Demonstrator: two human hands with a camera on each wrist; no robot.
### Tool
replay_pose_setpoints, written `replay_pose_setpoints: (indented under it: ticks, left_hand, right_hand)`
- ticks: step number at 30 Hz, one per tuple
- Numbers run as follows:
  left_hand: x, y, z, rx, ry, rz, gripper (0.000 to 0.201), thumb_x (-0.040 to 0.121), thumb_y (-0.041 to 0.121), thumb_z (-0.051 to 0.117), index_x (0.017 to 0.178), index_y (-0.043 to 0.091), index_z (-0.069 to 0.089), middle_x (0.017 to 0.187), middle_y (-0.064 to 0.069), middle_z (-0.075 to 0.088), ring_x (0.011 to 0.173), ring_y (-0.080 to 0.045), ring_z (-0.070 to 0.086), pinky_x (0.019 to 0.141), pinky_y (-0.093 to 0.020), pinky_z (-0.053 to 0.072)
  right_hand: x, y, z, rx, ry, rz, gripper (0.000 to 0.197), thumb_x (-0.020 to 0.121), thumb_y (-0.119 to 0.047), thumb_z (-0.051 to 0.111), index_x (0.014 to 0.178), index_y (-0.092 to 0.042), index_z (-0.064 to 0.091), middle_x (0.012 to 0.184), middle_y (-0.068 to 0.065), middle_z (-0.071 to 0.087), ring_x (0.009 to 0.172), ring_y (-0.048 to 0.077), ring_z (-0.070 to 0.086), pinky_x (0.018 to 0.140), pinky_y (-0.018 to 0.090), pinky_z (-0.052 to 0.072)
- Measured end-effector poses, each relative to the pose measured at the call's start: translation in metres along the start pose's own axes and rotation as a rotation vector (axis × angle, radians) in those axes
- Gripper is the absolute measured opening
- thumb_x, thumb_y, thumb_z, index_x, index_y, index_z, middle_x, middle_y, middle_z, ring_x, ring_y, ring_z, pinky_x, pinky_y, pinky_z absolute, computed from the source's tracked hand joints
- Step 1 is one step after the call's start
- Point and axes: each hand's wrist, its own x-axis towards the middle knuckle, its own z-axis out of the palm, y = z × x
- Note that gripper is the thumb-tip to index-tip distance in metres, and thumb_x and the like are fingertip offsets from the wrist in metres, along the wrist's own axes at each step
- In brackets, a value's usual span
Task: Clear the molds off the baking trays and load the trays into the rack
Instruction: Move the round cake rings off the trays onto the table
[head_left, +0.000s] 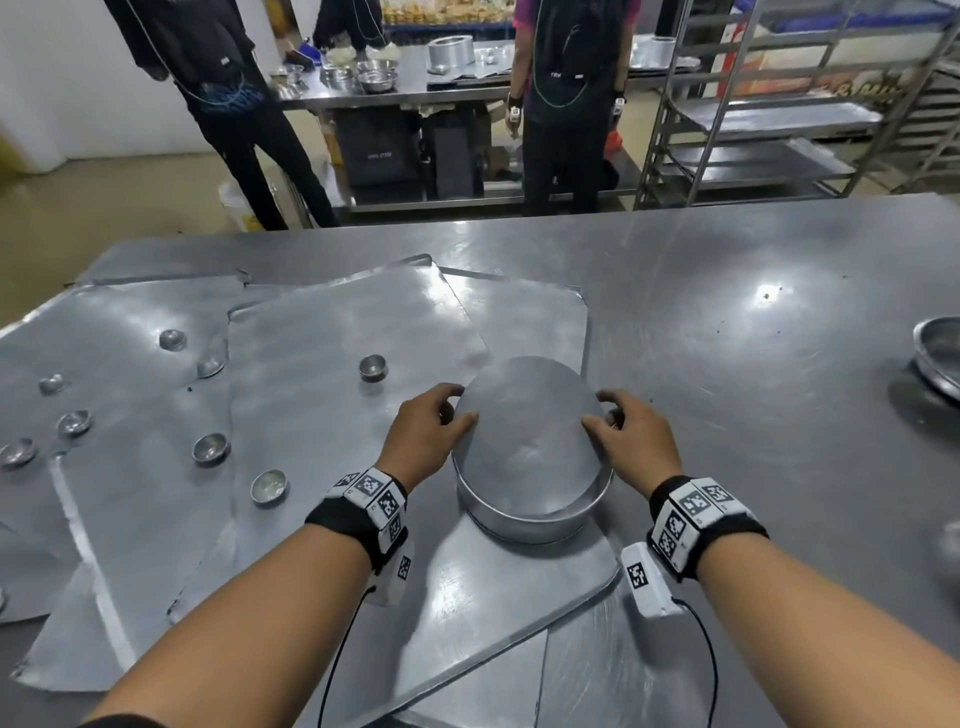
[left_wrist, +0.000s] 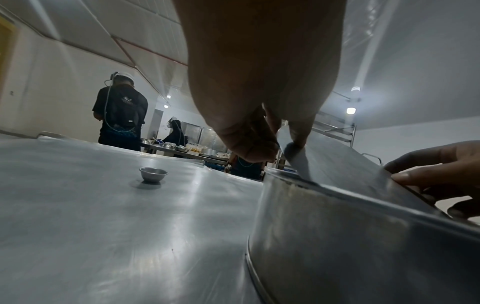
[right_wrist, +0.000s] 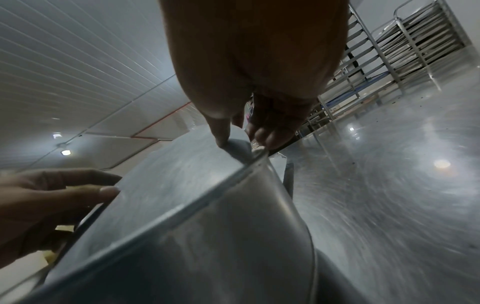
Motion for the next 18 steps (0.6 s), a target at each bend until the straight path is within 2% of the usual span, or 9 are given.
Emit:
replay_pose_setpoints:
  ticks: [5, 8, 11, 15, 18]
  left_hand:
    - [-0.004, 0.0, 0.009, 0.099, -0.046, -0.007, 0.027, 0.089, 0.039, 0.07, 0.112, 0.025, 0.067, 0.076, 0.009, 0.064, 0.075, -0.011, 0.062, 0.063, -0.025, 0.044]
    - [-0.004, -0.004, 0.014, 0.164, -0.039, 0.004, 0.022, 0.088, 0.04, 0.07, 0.1, 0.022, 0.068, 0.088, 0.005, 0.06, 0.079, -0.015, 0.059, 0.068, -0.029, 0.044]
    - [-0.004, -0.008, 0.019, 0.184, -0.038, -0.022, 0.023, 0.087, 0.042, 0.071, 0.09, 0.019, 0.067, 0.095, 0.003, 0.053, 0.076, -0.014, 0.055, 0.069, -0.029, 0.04]
    - [-0.006, -0.012, 0.023, 0.21, -0.03, -0.042, 0.027, 0.087, 0.043, 0.072, 0.096, 0.018, 0.068, 0.101, 0.003, 0.052, 0.079, -0.016, 0.056, 0.071, -0.028, 0.04]
    - [-0.007, -0.011, 0.025, 0.235, -0.046, -0.052, 0.03, 0.087, 0.041, 0.072, 0.107, 0.018, 0.069, 0.107, 0.001, 0.054, 0.086, -0.019, 0.058, 0.077, -0.031, 0.046]
  right_hand:
    - [-0.005, 0.012, -0.002, -0.108, -0.03, -0.002, 0.035, 0.089, -0.039, 0.069, 0.121, -0.026, 0.065, 0.084, -0.006, 0.063, 0.086, 0.021, 0.062, 0.08, 0.036, 0.052]
    - [-0.006, 0.016, 0.001, -0.111, -0.027, -0.013, 0.032, 0.087, -0.039, 0.071, 0.116, -0.026, 0.066, 0.091, -0.003, 0.066, 0.09, 0.022, 0.063, 0.081, 0.036, 0.051]
    - [-0.007, 0.023, 0.007, -0.12, -0.022, -0.04, 0.03, 0.085, -0.039, 0.073, 0.11, -0.023, 0.068, 0.106, 0.004, 0.063, 0.099, 0.024, 0.061, 0.085, 0.033, 0.048]
    - [-0.009, 0.027, 0.008, -0.117, -0.048, -0.004, 0.032, 0.086, -0.04, 0.073, 0.114, -0.024, 0.067, 0.122, 0.004, 0.053, 0.105, 0.023, 0.059, 0.091, 0.033, 0.048]
    - [-0.009, 0.028, 0.008, -0.131, -0.1, -0.015, 0.038, 0.086, -0.036, 0.073, 0.121, -0.024, 0.064, 0.126, 0.005, 0.055, 0.108, 0.025, 0.06, 0.093, 0.033, 0.047]
